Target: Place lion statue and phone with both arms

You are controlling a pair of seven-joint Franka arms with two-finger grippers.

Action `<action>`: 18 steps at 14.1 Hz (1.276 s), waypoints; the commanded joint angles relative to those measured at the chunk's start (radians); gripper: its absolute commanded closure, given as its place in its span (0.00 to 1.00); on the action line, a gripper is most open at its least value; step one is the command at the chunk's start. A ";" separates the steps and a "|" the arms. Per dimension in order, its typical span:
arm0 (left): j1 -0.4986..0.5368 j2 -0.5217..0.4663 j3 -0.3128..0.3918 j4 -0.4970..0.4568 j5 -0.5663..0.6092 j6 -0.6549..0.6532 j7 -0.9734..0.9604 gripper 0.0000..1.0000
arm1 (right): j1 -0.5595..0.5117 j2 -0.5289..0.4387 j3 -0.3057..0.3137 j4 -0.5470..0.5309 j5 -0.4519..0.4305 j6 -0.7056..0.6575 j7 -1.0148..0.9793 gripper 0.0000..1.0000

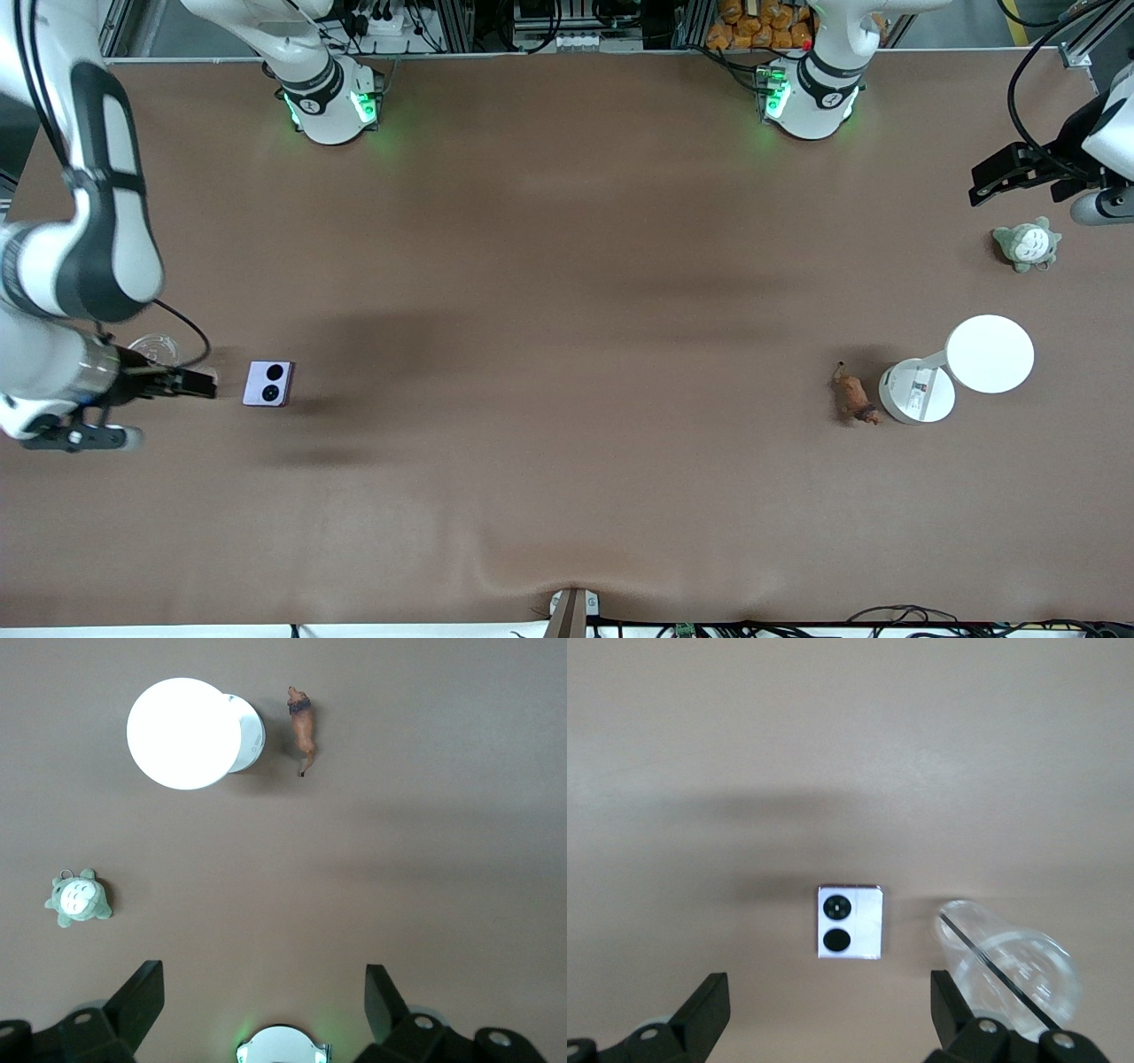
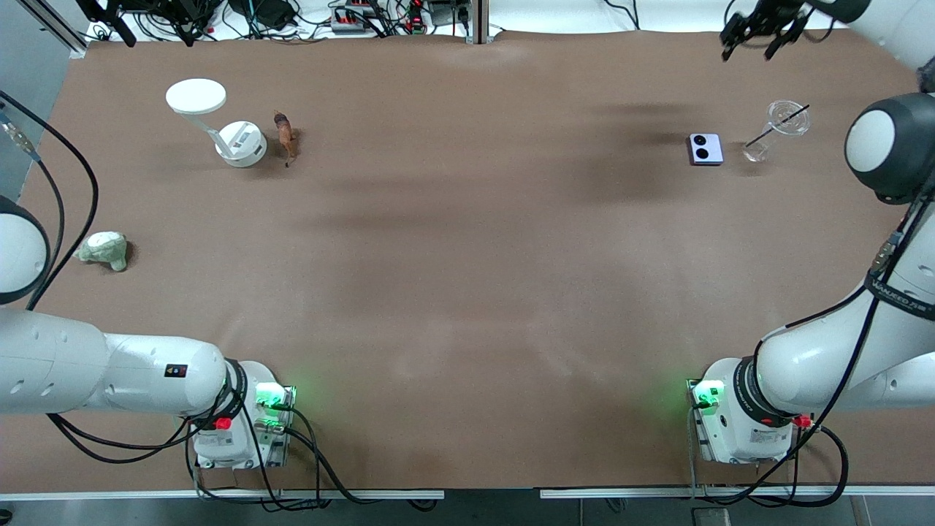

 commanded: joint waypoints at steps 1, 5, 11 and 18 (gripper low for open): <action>-0.009 -0.026 0.002 -0.023 -0.015 0.003 -0.009 0.00 | 0.002 -0.092 0.012 0.018 -0.032 -0.118 0.007 0.00; -0.001 -0.047 -0.023 -0.056 -0.015 0.003 -0.009 0.00 | -0.007 -0.258 0.012 -0.018 -0.024 -0.259 0.010 0.00; 0.084 -0.055 -0.138 -0.054 -0.020 0.005 -0.014 0.00 | -0.017 -0.480 0.017 -0.219 -0.016 -0.286 0.077 0.00; 0.086 -0.060 -0.130 -0.034 -0.036 -0.012 -0.006 0.00 | -0.018 -0.526 0.018 -0.212 -0.019 -0.304 0.042 0.00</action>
